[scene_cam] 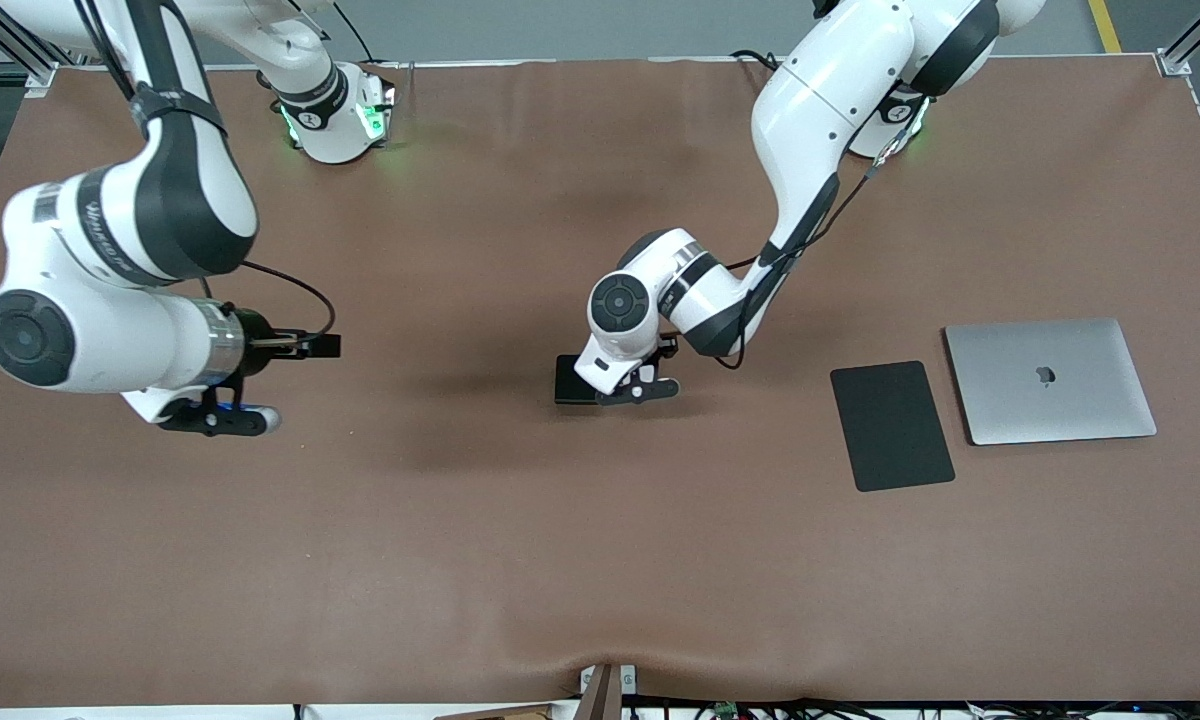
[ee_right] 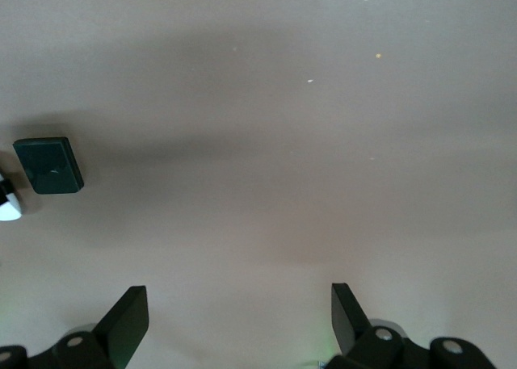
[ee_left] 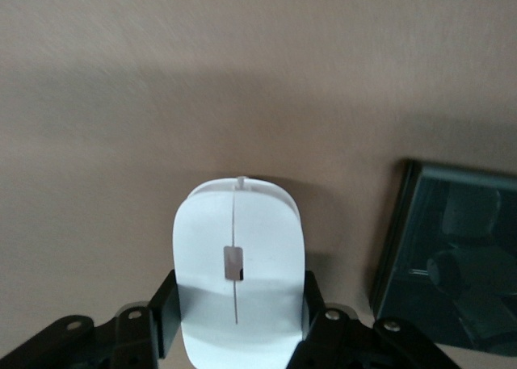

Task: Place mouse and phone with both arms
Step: 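Carry the mouse to the pad while the right gripper reaches the phone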

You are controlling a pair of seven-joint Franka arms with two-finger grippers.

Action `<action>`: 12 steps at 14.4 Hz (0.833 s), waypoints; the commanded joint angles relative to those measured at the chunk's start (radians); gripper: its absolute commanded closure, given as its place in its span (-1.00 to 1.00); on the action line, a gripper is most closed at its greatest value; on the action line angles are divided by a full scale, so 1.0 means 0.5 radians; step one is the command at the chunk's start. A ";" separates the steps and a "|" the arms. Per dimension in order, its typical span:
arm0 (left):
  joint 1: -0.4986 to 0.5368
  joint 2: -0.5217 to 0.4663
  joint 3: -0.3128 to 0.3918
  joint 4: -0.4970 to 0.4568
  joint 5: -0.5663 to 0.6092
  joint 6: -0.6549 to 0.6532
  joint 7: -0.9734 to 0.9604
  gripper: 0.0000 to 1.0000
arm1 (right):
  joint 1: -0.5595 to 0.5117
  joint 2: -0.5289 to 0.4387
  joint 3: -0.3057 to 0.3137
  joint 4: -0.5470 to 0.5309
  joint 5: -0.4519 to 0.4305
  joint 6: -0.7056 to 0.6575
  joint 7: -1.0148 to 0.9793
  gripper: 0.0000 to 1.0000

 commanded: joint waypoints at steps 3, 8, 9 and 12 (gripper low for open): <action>0.301 -0.353 -0.004 -0.027 0.054 -0.322 0.236 1.00 | 0.170 0.072 -0.014 0.014 0.052 0.122 0.247 -1.00; 0.608 -0.556 -0.001 -0.109 0.109 -0.396 0.451 1.00 | 0.406 0.198 -0.014 0.014 0.052 0.342 0.532 -1.00; 0.660 -0.596 -0.004 -0.143 0.188 -0.393 0.460 1.00 | 0.431 0.217 -0.014 0.014 0.055 0.379 0.542 -1.00; 0.924 -0.624 -0.013 -0.208 0.263 -0.393 0.598 1.00 | 0.523 0.306 -0.011 0.002 0.156 0.517 0.551 -1.00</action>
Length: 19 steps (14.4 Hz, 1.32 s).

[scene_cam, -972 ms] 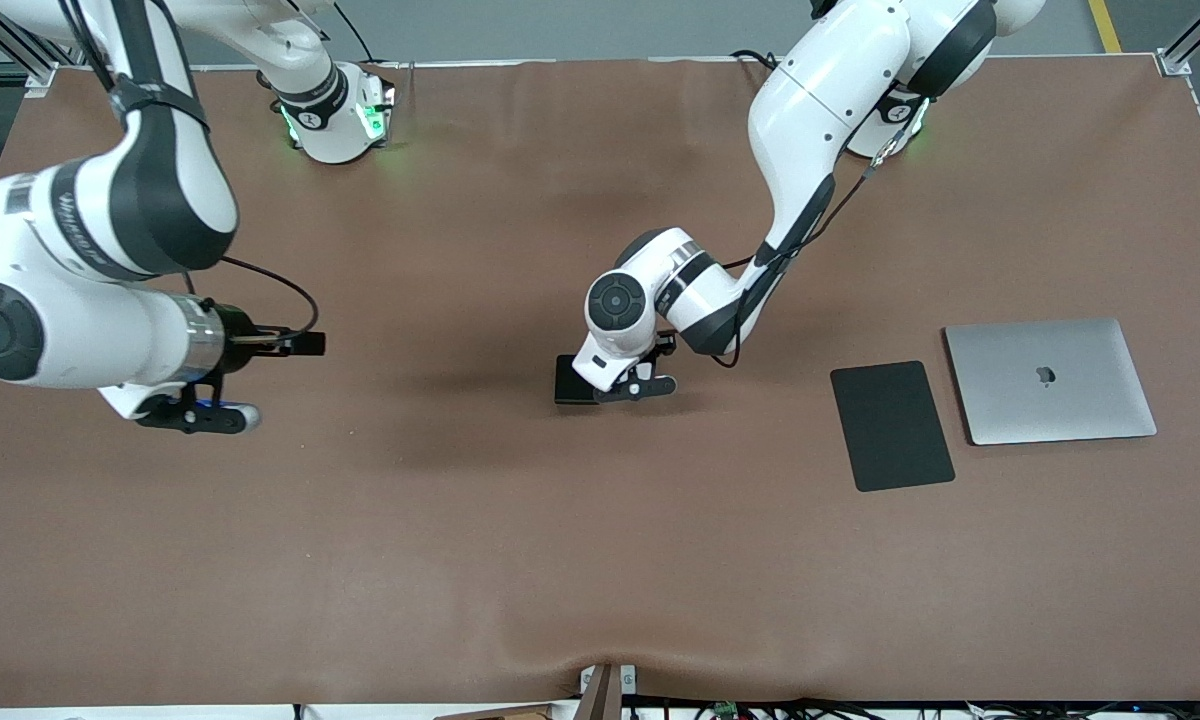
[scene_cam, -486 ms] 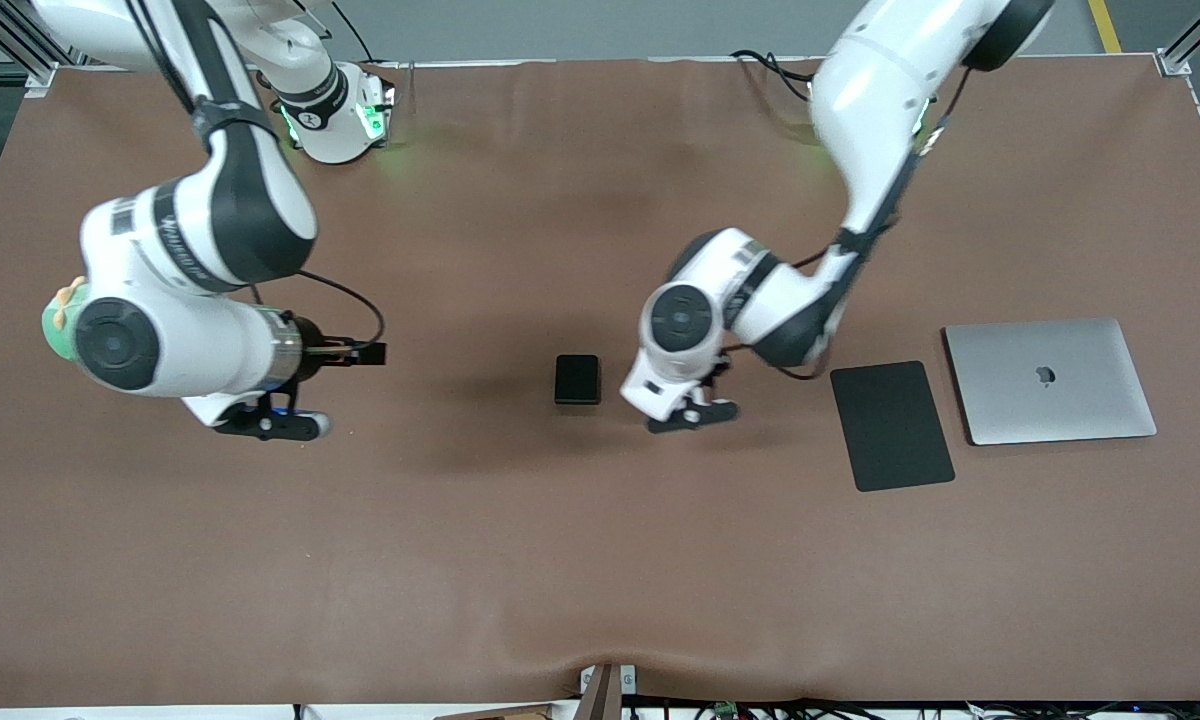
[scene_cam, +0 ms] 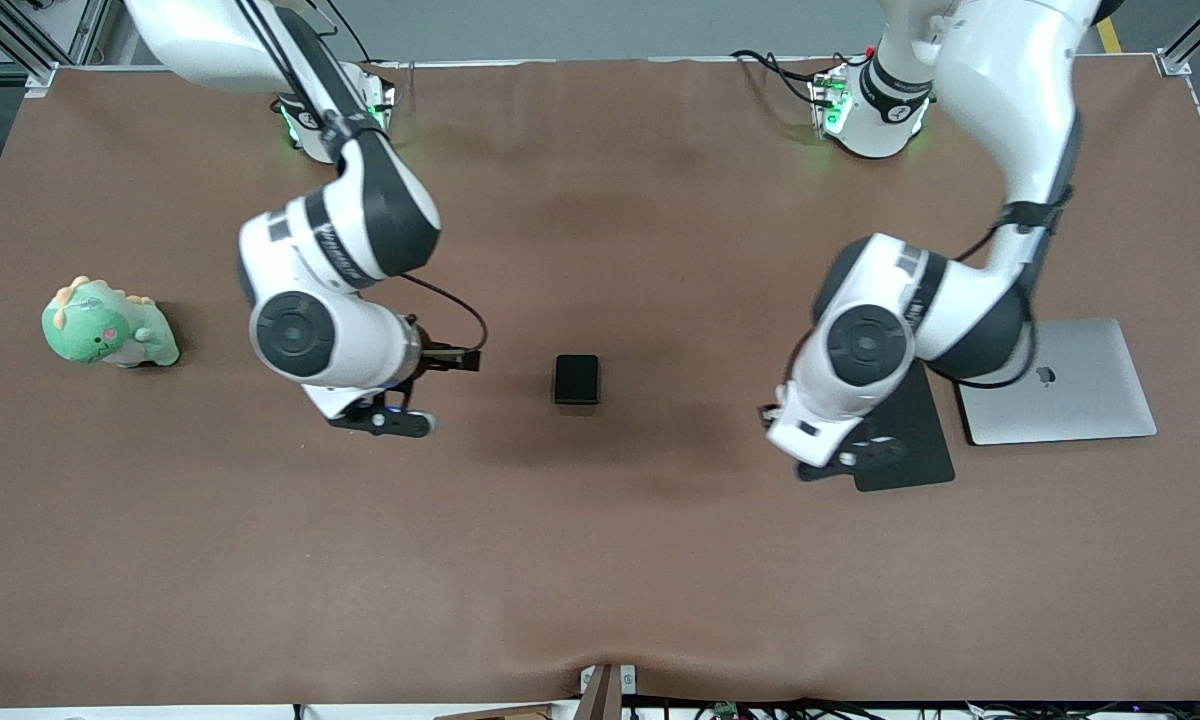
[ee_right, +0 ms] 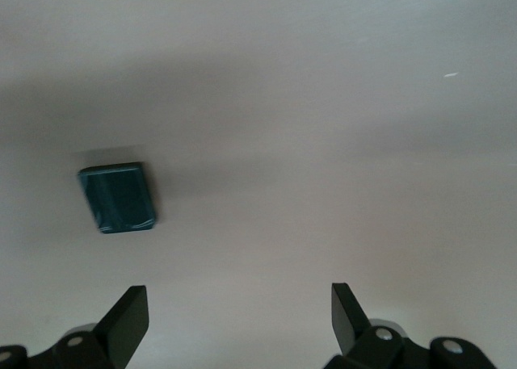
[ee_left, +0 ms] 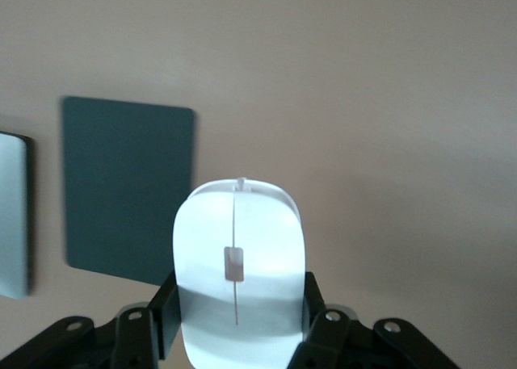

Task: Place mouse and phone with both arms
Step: 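Carry the mouse to the pad while the right gripper reaches the phone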

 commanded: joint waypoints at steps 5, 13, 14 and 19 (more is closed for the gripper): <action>0.540 -0.048 -0.029 -0.268 0.052 0.185 0.434 1.00 | 0.195 0.158 -0.017 -0.130 0.083 0.503 0.143 -1.00; 0.632 0.023 -0.029 -0.621 0.052 0.642 0.496 1.00 | 0.376 0.397 -0.014 -0.130 0.083 0.880 0.230 -1.00; 0.632 0.023 -0.029 -0.670 0.052 0.697 0.496 1.00 | 0.385 0.419 -0.011 -0.130 0.086 0.905 0.233 -1.00; 0.614 0.023 -0.035 -0.750 0.052 0.827 0.493 1.00 | 0.480 0.548 0.011 -0.124 0.083 1.159 0.463 -1.00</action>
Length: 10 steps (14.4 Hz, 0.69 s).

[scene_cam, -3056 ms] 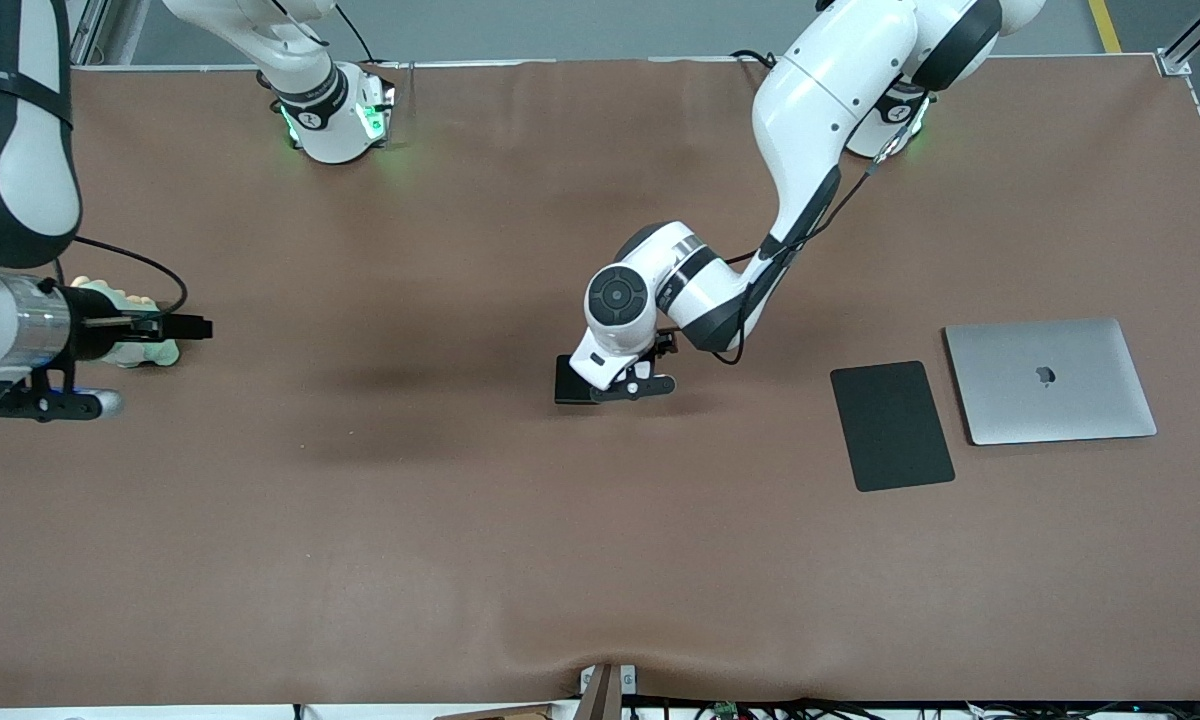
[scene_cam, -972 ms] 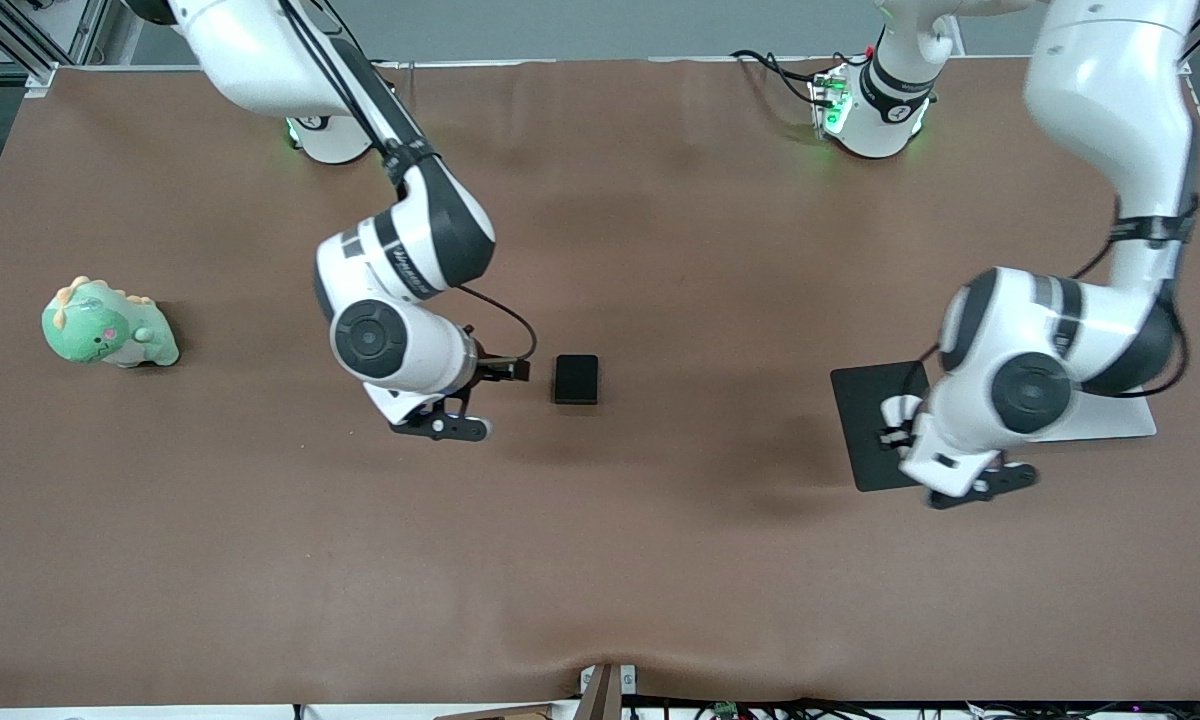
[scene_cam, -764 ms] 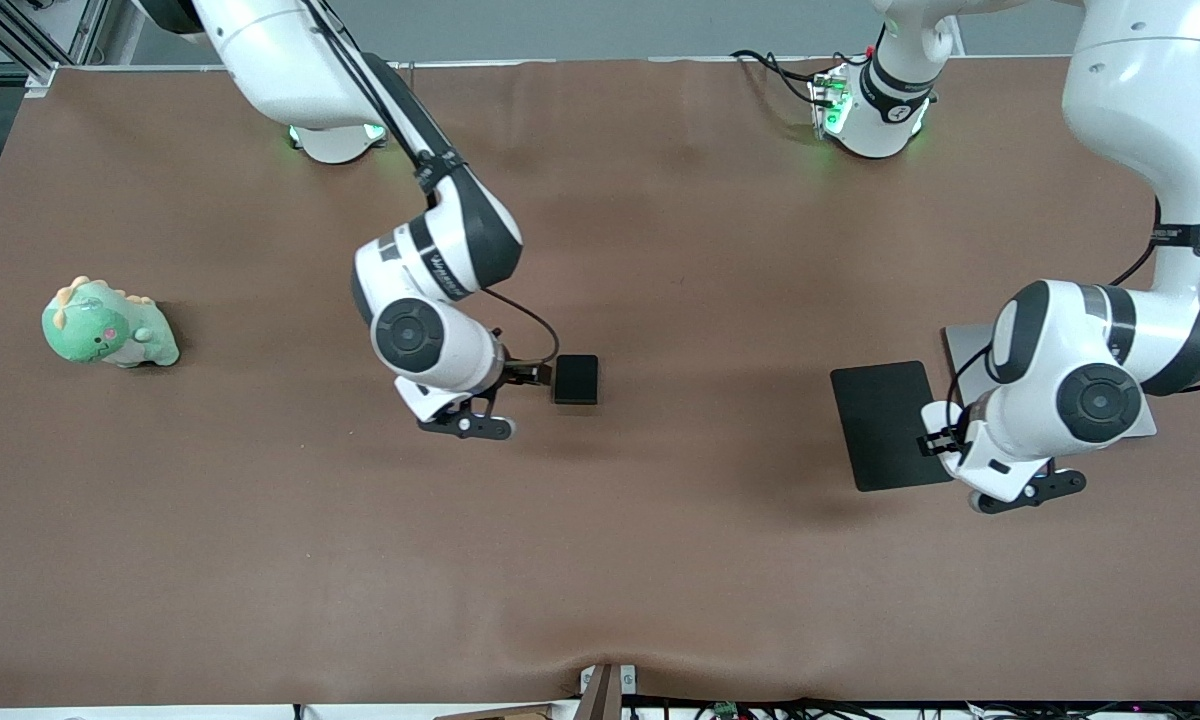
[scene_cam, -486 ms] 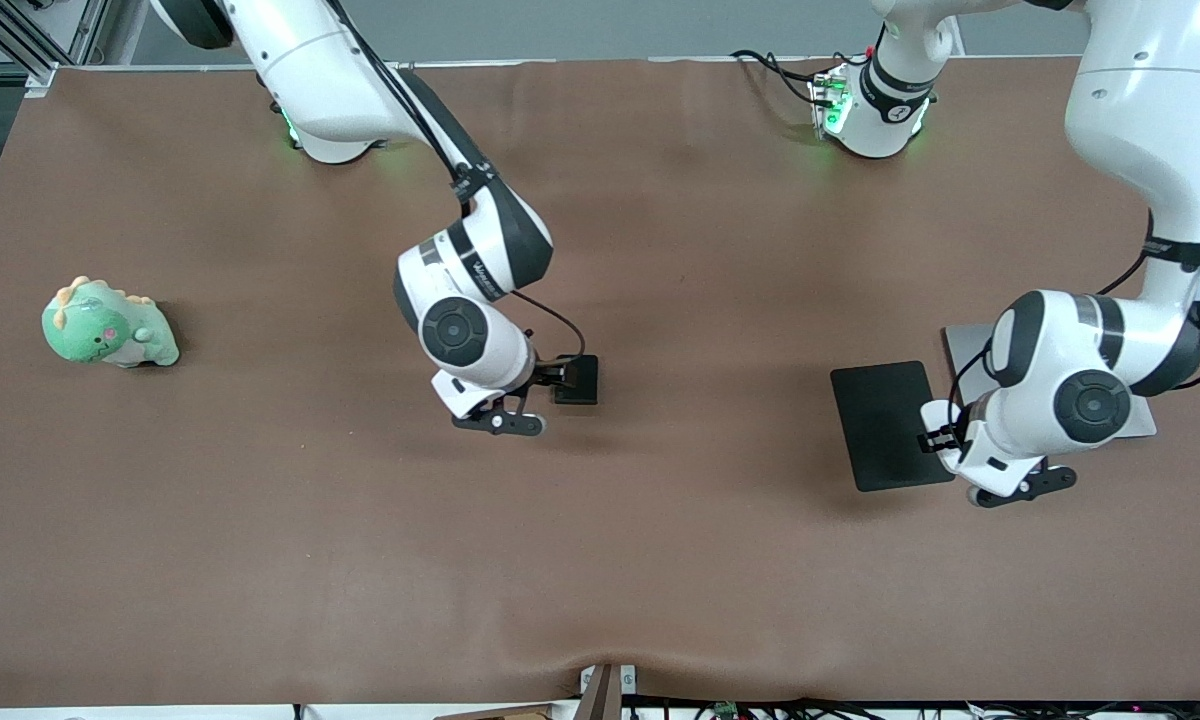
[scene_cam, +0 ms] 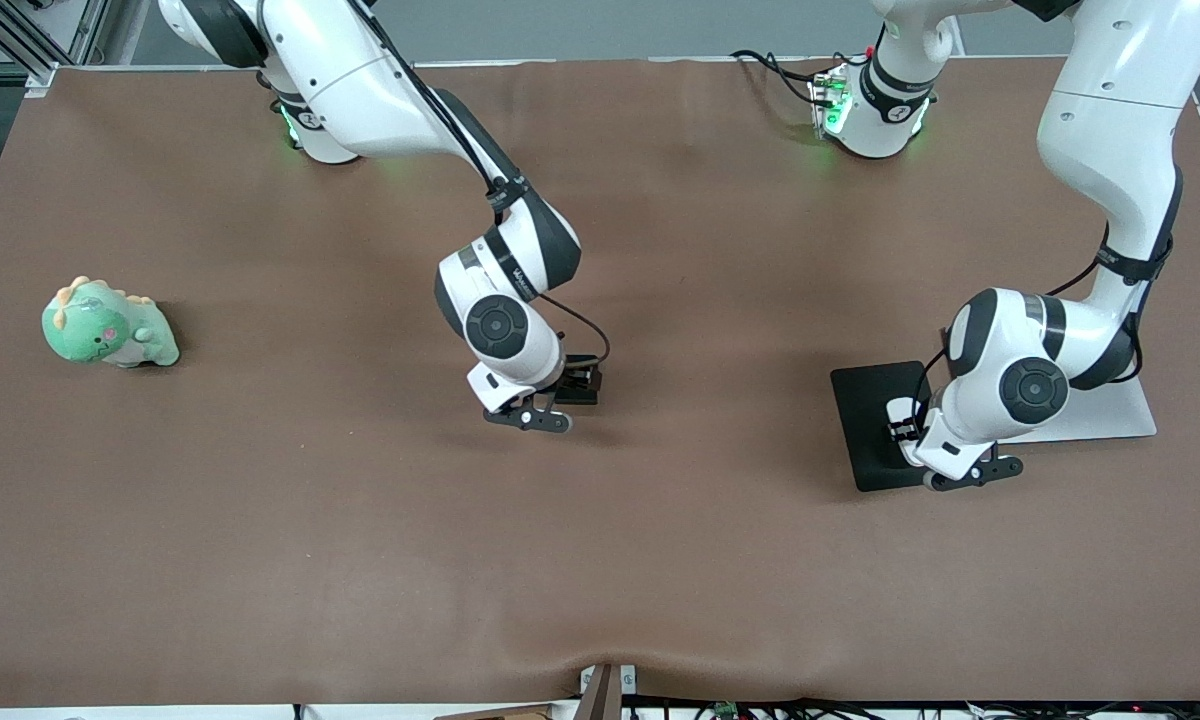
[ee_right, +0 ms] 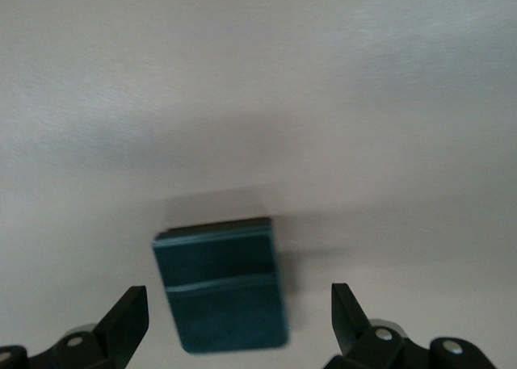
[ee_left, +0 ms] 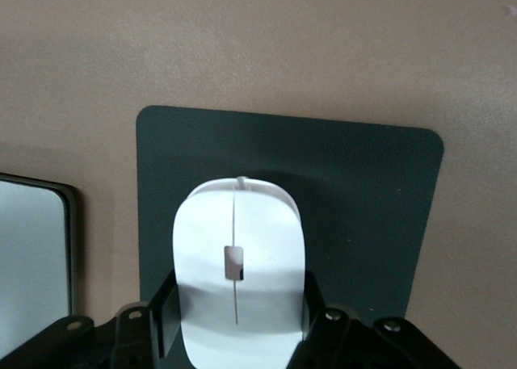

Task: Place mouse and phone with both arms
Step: 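Lower the mouse onto the pad while the right gripper grasps the phone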

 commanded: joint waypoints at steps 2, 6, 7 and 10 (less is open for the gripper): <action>-0.028 -0.027 -0.013 -0.036 0.046 0.077 0.001 1.00 | 0.074 0.077 -0.006 0.011 0.028 0.091 0.072 -1.00; -0.034 0.035 -0.010 -0.039 0.113 0.157 0.001 1.00 | 0.099 0.099 -0.006 -0.001 0.006 0.088 0.062 -1.00; -0.031 0.035 -0.013 -0.042 0.147 0.157 0.001 1.00 | 0.105 0.111 -0.006 -0.001 0.000 0.088 0.065 -1.00; -0.028 0.038 -0.013 -0.042 0.163 0.157 0.001 0.78 | 0.151 0.154 -0.012 0.002 -0.031 0.094 0.053 -0.65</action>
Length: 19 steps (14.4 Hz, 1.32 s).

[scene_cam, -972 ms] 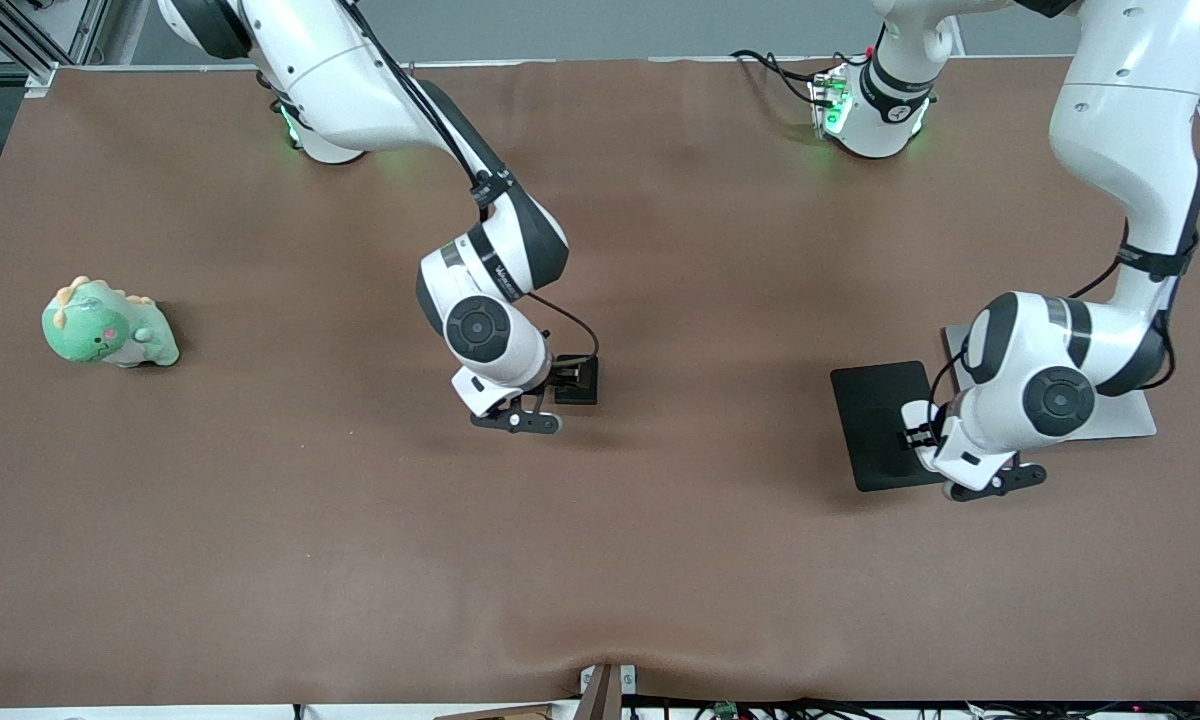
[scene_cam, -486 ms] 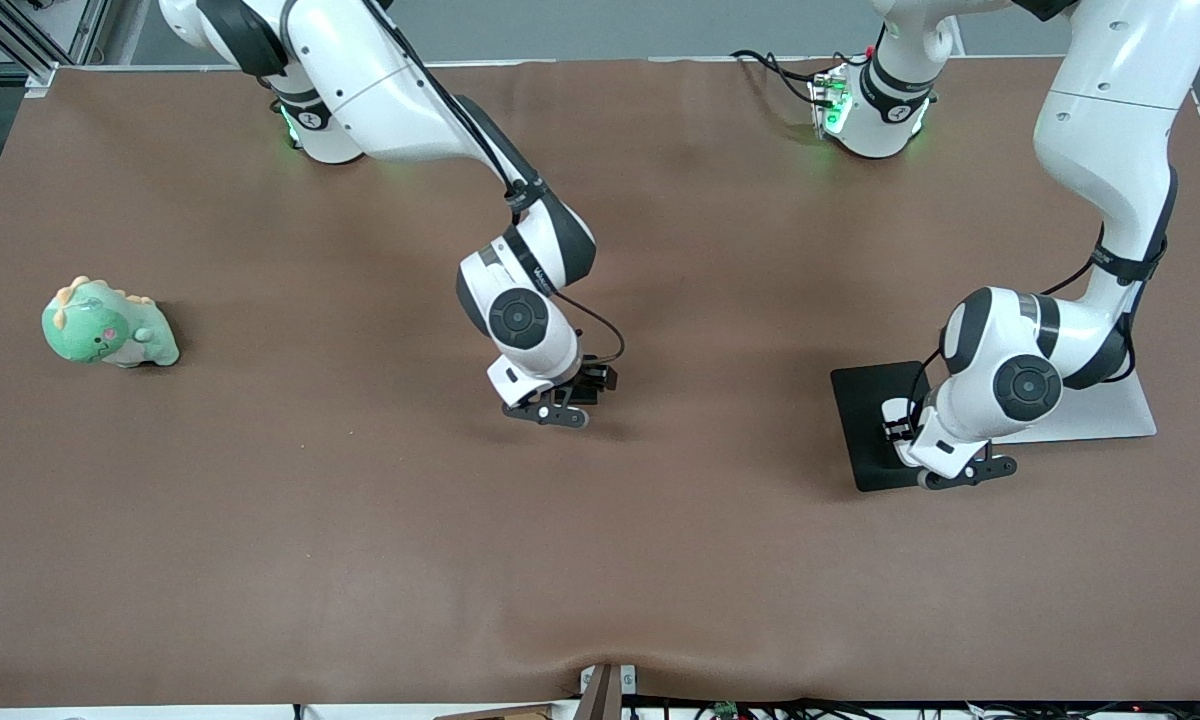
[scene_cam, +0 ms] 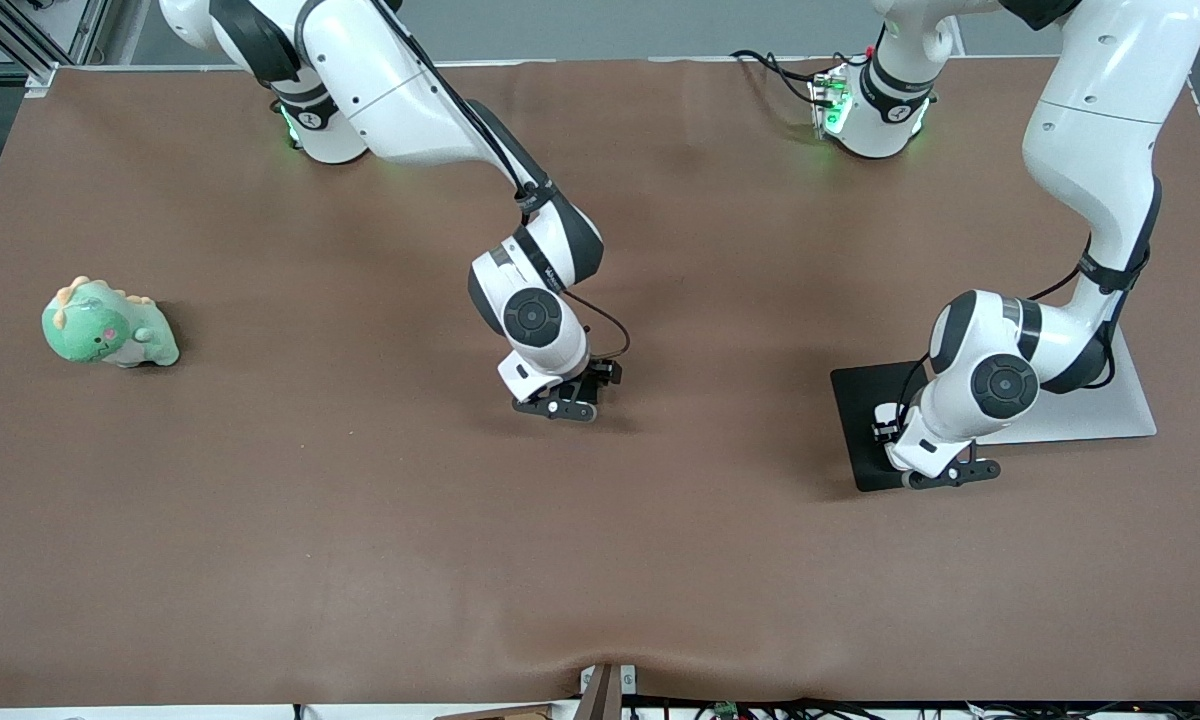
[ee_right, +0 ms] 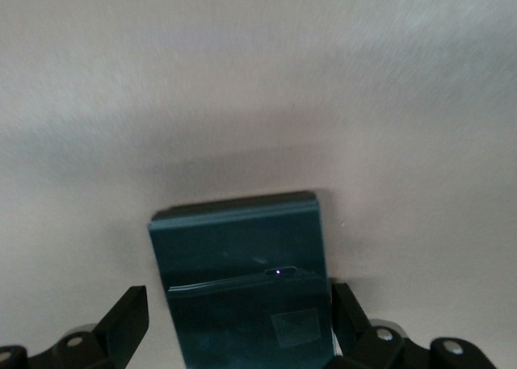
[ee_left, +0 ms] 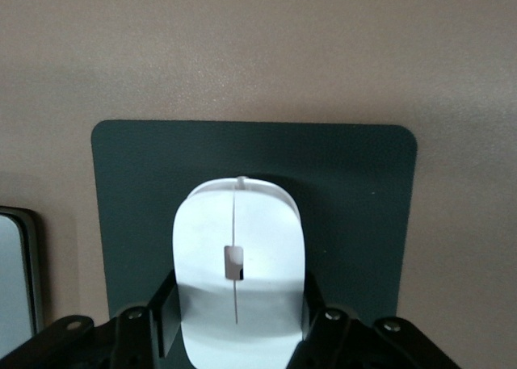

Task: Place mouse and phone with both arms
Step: 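Lower the mouse onto the pad while the right gripper grasps the phone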

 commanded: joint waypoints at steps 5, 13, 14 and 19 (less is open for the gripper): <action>-0.003 -0.028 0.000 0.000 0.053 0.030 -0.023 -1.00 | -0.027 -0.019 -0.016 0.077 -0.029 -0.164 0.009 1.00; 0.028 -0.427 -0.110 0.408 0.026 -0.625 -0.005 -1.00 | -0.223 -0.127 -0.031 0.145 -0.032 -0.484 0.012 1.00; 0.031 -0.494 -0.122 0.448 0.023 -0.727 -0.005 -1.00 | -0.245 -0.136 -0.037 0.139 -0.032 -0.490 0.015 1.00; 0.031 -0.789 -0.141 0.577 -0.121 -1.153 0.041 -1.00 | -0.370 -0.271 -0.071 -0.005 -0.044 -0.536 -0.022 1.00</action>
